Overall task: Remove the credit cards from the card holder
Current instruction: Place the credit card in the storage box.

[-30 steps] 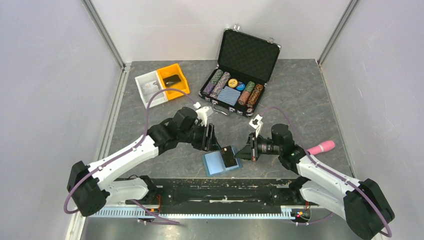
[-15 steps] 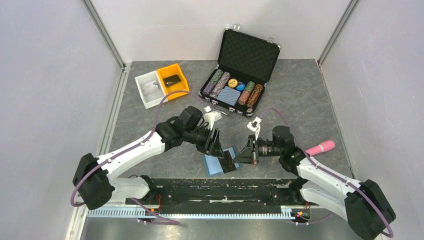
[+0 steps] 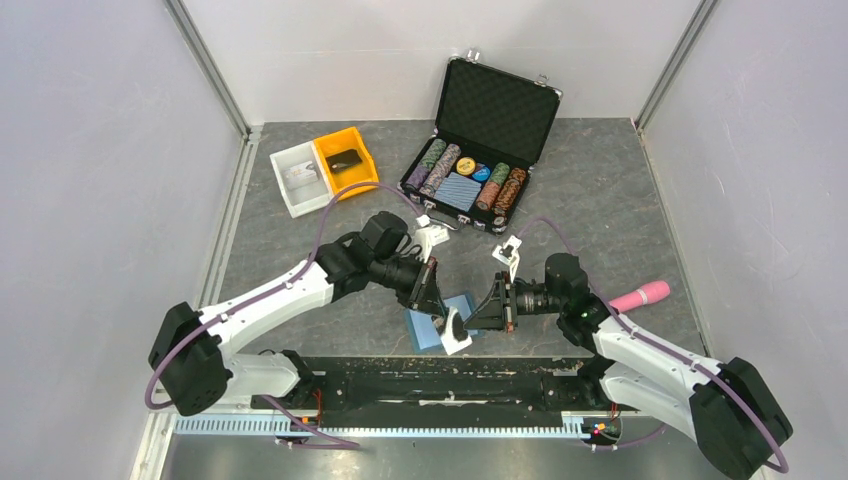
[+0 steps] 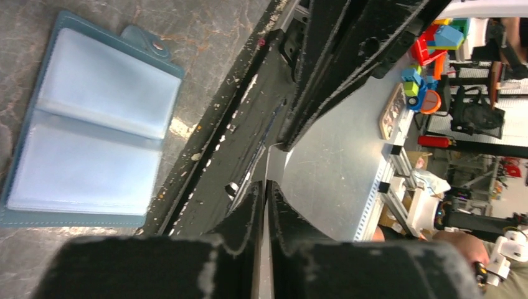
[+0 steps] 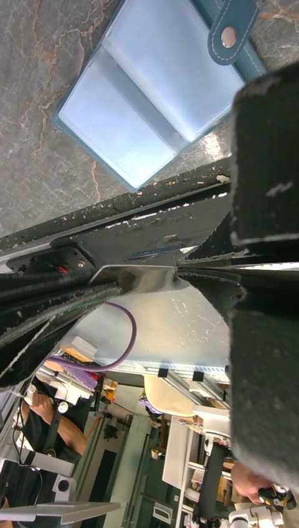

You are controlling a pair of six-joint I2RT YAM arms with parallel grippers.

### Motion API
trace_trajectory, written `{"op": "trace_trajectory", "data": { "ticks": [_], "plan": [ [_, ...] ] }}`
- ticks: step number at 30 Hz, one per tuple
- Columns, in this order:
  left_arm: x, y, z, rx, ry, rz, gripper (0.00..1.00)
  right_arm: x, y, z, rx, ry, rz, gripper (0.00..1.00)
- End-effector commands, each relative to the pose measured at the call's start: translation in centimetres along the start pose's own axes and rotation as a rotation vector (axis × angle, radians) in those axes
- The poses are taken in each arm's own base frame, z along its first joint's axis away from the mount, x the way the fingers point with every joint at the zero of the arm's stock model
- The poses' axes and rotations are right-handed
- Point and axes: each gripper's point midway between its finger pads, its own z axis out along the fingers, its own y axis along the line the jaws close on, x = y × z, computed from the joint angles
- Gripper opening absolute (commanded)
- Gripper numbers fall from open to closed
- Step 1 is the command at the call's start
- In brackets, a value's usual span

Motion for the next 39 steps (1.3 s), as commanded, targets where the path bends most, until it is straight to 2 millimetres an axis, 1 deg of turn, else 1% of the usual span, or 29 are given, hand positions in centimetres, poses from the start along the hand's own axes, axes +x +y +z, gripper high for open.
{"op": "trace_trajectory", "data": {
  "ticks": [1,2,3,4,7,8,9,11,12,13,15,17,18,20,21,23,25,27,29,31,32,33,36,39],
  "plan": [
    [-1.6,-2.0,-0.1,0.084,-0.016,0.070,0.03,-0.6,0.6,0.1,-0.025,-0.001,-0.048,0.00],
    [-1.6,-1.9,0.0,0.083,-0.015,0.063,0.02,-0.8,0.6,0.1,-0.018,-0.006,-0.049,0.00],
    [-1.8,-1.9,0.0,0.075,-0.023,0.059,0.02,-1.2,0.3,0.2,0.003,-0.018,-0.054,0.04],
    [-2.1,-1.6,0.0,0.055,-0.034,0.051,0.02,-1.7,0.1,0.2,0.026,-0.031,-0.066,0.11],
    [-3.1,-1.1,-0.6,-0.005,-0.073,0.043,0.02,-3.7,-1.2,-0.2,0.151,-0.098,-0.126,0.44],
    [-3.7,-0.9,-1.0,-0.032,-0.096,0.042,0.02,-4.3,-1.6,-0.4,0.191,-0.119,-0.146,0.54],
    [-4.3,-0.4,-1.4,-0.073,-0.119,0.030,0.02,-4.9,-1.9,-0.7,0.229,-0.147,-0.165,0.62],
    [-5.6,0.3,-2.6,-0.123,-0.171,0.004,0.02,-5.7,-2.3,-1.2,0.277,-0.185,-0.189,0.77],
    [-6.4,0.8,-3.3,-0.145,-0.207,-0.014,0.02,-6.0,-2.3,-1.4,0.294,-0.199,-0.202,0.82],
    [-7.4,1.7,-4.2,-0.189,-0.255,-0.042,0.02,-6.1,-2.6,-1.6,0.314,-0.207,-0.213,0.88],
    [-9.0,3.8,-6.4,-0.293,-0.343,-0.105,0.02,-6.2,-2.7,-1.9,0.334,-0.214,-0.234,0.96],
    [-10.7,6.2,-9.4,-0.412,-0.452,-0.162,0.02,-6.2,-3.0,-2.1,0.353,-0.213,-0.245,0.98],
    [-11.4,8.0,-11.3,-0.505,-0.518,-0.201,0.02,-6.2,-3.1,-2.2,0.360,-0.213,-0.250,0.98],
    [-12.1,11.2,-15.3,-0.657,-0.643,-0.281,0.02,-6.0,-3.2,-2.3,0.368,-0.208,-0.256,0.98],
    [-12.5,12.2,-16.8,-0.700,-0.695,-0.307,0.02,-5.9,-3.4,-2.3,0.371,-0.203,-0.259,0.98],
    [-13.3,14.2,-19.6,-0.780,-0.801,-0.327,0.02,-5.4,-3.8,-2.3,0.380,-0.186,-0.255,0.98],
    [-13.8,16.1,-21.9,-0.885,-0.882,-0.352,0.02,-4.7,-4.5,-2.3,0.393,-0.162,-0.246,0.98],
    [-14.3,18.4,-24.1,-0.995,-0.952,-0.397,0.02,-3.9,-4.9,-2.3,0.397,-0.144,-0.237,0.98],
    [-15.9,19.9,-25.4,-1.009,-1.012,-0.415,0.02,-3.6,-5.2,-2.3,0.401,-0.138,-0.233,0.98],
    [-18.0,21.1,-25.9,-0.968,-1.041,-0.394,0.02,-3.5,-5.4,-2.3,0.405,-0.134,-0.235,0.98],
    [-19.1,21.8,-25.7,-0.945,-1.042,-0.378,0.02,-3.4,-5.5,-2.3,0.408,-0.132,-0.236,0.98],
    [-20.0,22.4,-26.1,-0.951,-1.056,-0.383,0.02,-3.4,-5.7,-2.3,0.415,-0.128,-0.237,0.98],
    [-21.8,25.5,-27.4,-1.014,-1.089,-0.443,0.02,-3.4,-6.1,-2.2,0.423,-0.112,-0.238,0.98],
    [-23.9,27.9,-27.6,-1.010,-1.111,-0.429,0.02,-3.5,-6.2,-2.0,0.423,-0.100,-0.237,0.98]
  ]
}}
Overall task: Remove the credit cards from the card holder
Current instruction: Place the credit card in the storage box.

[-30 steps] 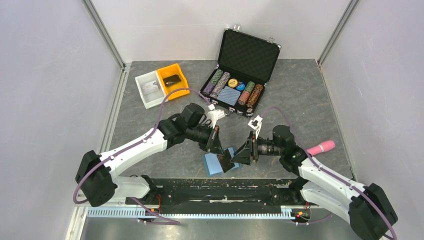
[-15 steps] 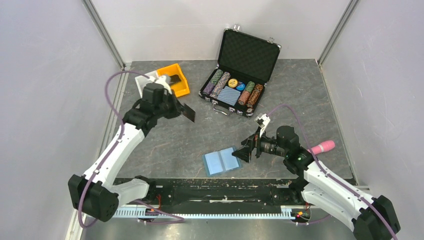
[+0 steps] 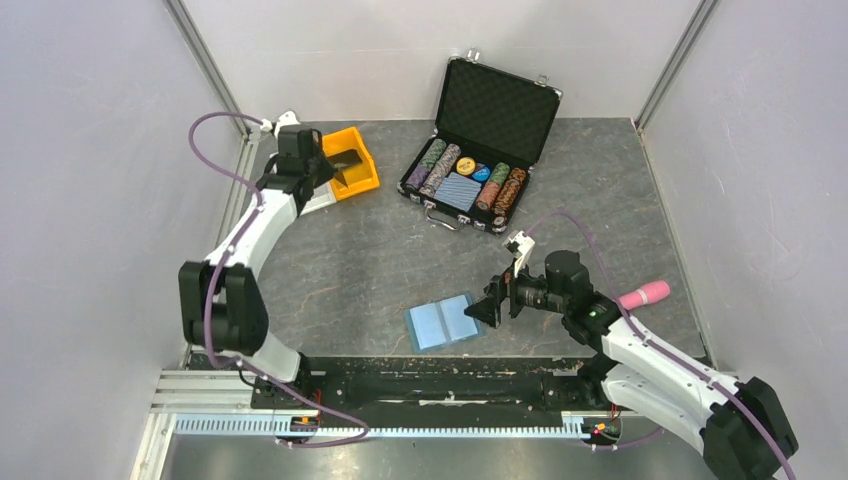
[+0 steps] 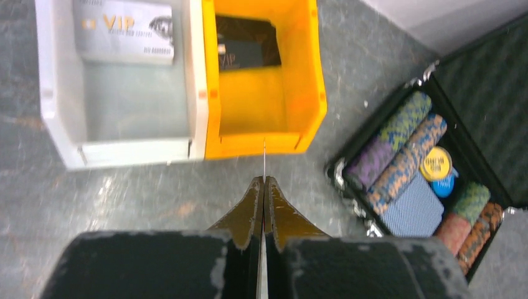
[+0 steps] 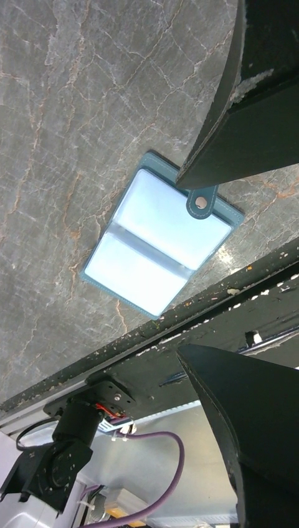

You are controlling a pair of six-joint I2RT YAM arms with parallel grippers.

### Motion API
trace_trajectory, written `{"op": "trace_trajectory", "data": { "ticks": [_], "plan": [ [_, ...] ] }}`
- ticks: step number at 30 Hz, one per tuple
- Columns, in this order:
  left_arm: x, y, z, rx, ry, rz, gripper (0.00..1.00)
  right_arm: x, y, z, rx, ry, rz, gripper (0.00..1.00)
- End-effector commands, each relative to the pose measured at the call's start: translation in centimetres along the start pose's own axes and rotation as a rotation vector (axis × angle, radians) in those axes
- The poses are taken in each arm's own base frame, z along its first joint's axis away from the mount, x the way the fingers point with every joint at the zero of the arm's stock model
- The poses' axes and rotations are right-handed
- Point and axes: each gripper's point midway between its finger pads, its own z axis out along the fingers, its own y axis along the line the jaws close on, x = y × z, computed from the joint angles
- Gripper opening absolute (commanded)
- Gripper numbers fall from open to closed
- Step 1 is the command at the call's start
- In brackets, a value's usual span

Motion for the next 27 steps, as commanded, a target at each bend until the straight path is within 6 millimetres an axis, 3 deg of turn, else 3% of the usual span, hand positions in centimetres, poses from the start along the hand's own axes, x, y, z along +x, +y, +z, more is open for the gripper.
{"op": "trace_trajectory", "data": {
  "ticks": [1,7,14,20,27],
  "plan": [
    [-5.6,-2.0,3.4,0.054,-0.156,-0.060,0.02,-0.6,-0.2,0.4,0.007,0.000,-0.038,0.98],
    [-6.2,-1.6,8.6,-0.001,-0.131,-0.044,0.02,-1.0,-0.9,1.0,0.027,0.020,-0.037,0.98],
    [-5.1,-0.8,13.4,-0.026,-0.107,-0.070,0.02,-0.6,-1.7,1.8,0.051,0.053,-0.032,0.98],
    [-3.8,-0.8,15.8,-0.010,-0.107,-0.112,0.02,0.3,-2.6,2.5,0.068,0.097,-0.016,0.98],
    [-3.8,-0.9,17.0,0.011,-0.140,-0.101,0.02,-0.3,-2.9,2.8,0.086,0.086,-0.012,0.98]
  ]
}}
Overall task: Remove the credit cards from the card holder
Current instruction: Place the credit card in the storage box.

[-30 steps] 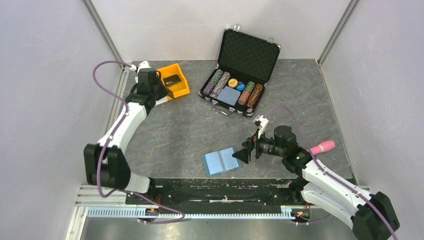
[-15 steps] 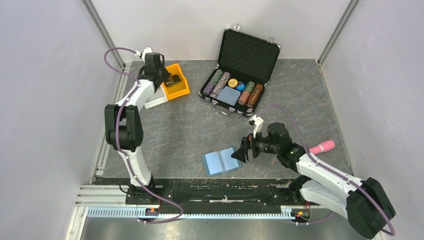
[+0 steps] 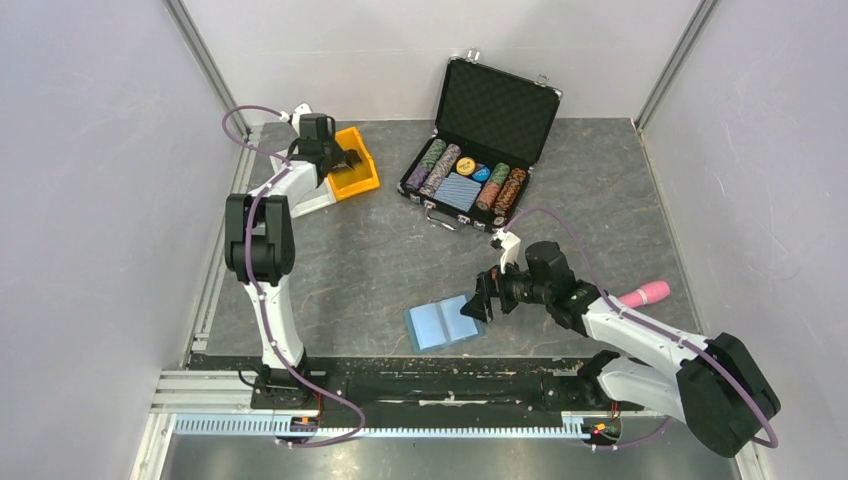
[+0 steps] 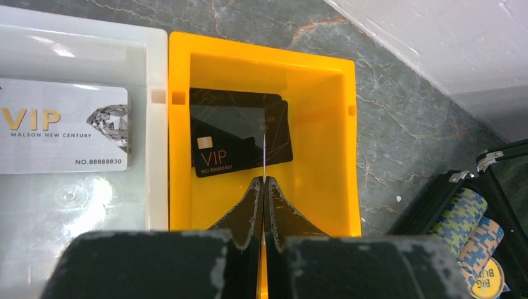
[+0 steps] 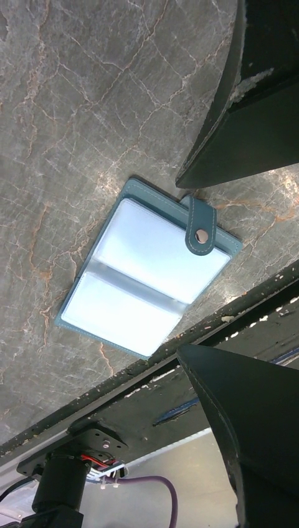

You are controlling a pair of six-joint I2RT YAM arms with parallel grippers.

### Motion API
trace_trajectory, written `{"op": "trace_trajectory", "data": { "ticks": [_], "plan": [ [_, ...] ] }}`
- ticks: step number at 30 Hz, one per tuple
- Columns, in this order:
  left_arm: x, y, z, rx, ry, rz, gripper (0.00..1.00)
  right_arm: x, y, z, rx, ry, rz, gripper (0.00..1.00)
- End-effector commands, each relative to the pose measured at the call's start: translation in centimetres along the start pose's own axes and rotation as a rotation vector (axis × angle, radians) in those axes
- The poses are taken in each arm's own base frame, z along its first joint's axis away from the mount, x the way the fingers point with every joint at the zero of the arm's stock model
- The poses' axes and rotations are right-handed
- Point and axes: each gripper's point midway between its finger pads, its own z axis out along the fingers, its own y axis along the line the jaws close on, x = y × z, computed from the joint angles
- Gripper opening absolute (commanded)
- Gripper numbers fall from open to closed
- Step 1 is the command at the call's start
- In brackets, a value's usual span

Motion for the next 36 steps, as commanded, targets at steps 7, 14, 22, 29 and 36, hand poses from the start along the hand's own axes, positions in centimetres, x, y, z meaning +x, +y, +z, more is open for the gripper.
{"op": "trace_trajectory", "data": {
  "ticks": [7,14,22,29,36],
  "plan": [
    [-4.1,-1.1,0.5,0.020,-0.151,-0.007,0.02,-3.0,0.2,0.6,-0.001,-0.066,-0.044,0.98],
    [-3.5,-0.7,1.6,0.023,-0.143,-0.034,0.02,-2.9,0.1,1.1,-0.010,-0.068,-0.040,0.98],
    [-3.4,0.1,2.4,-0.009,-0.161,-0.055,0.02,-2.9,0.0,1.2,-0.007,-0.064,-0.040,0.98],
    [-3.0,0.5,3.0,-0.027,-0.156,-0.055,0.13,-2.8,-0.2,1.3,-0.001,-0.063,-0.036,0.98],
    [-3.1,0.4,3.2,-0.028,-0.155,-0.046,0.19,-2.9,-0.3,1.3,0.006,-0.068,-0.036,0.98]
  ]
}}
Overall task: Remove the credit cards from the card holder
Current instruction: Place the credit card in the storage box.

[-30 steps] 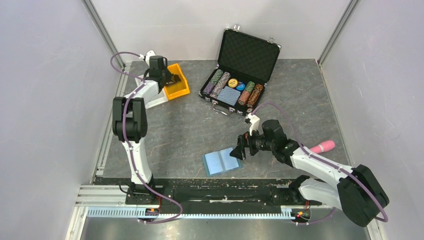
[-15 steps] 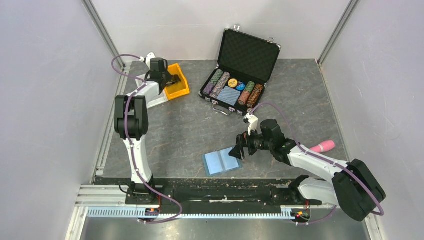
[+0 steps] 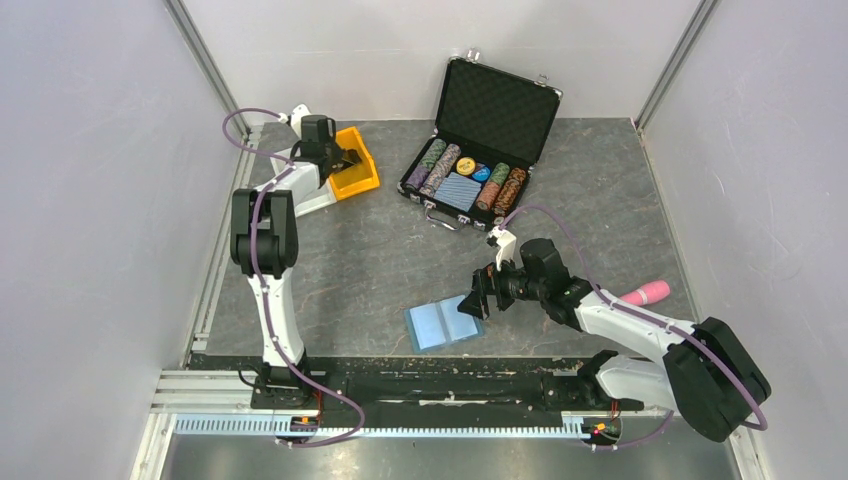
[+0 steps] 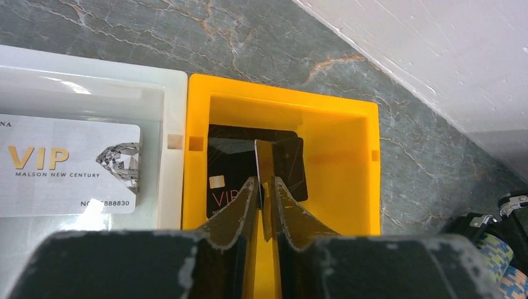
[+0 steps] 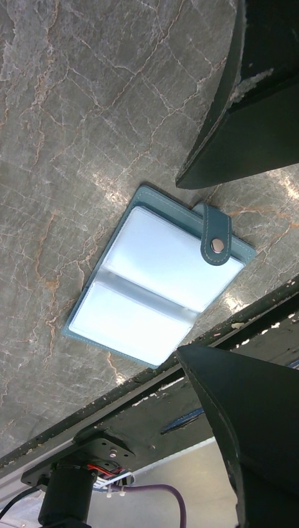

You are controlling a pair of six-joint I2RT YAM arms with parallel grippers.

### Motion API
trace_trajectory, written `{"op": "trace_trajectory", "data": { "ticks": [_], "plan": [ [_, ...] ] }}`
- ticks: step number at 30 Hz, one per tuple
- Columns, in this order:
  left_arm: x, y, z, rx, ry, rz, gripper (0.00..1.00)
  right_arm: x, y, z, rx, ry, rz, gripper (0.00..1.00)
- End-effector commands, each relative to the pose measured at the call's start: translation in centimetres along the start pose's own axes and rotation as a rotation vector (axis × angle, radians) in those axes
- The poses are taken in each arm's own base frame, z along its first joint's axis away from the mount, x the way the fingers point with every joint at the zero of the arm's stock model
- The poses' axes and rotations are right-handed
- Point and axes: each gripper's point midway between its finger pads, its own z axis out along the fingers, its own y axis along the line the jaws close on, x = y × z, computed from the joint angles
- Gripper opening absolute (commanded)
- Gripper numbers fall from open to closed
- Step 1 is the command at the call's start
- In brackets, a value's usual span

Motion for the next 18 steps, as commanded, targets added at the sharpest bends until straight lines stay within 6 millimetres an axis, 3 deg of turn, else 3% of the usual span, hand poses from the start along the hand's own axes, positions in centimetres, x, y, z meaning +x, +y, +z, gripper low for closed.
{"op": "trace_trajectory", "data": {
  "ticks": [1,14,18],
  "plan": [
    [-2.1,-0.7,0.8,0.001,-0.067,-0.032,0.19,-2.8,0.5,0.2,-0.006,-0.075,-0.043,0.98],
    [-3.3,-1.4,0.6,0.014,-0.071,0.008,0.38,-2.6,0.2,0.3,0.005,-0.070,-0.037,0.98],
    [-3.0,-1.6,0.9,0.020,-0.054,0.018,0.39,-2.6,0.0,0.3,0.015,-0.073,-0.037,0.98]
  ]
}}
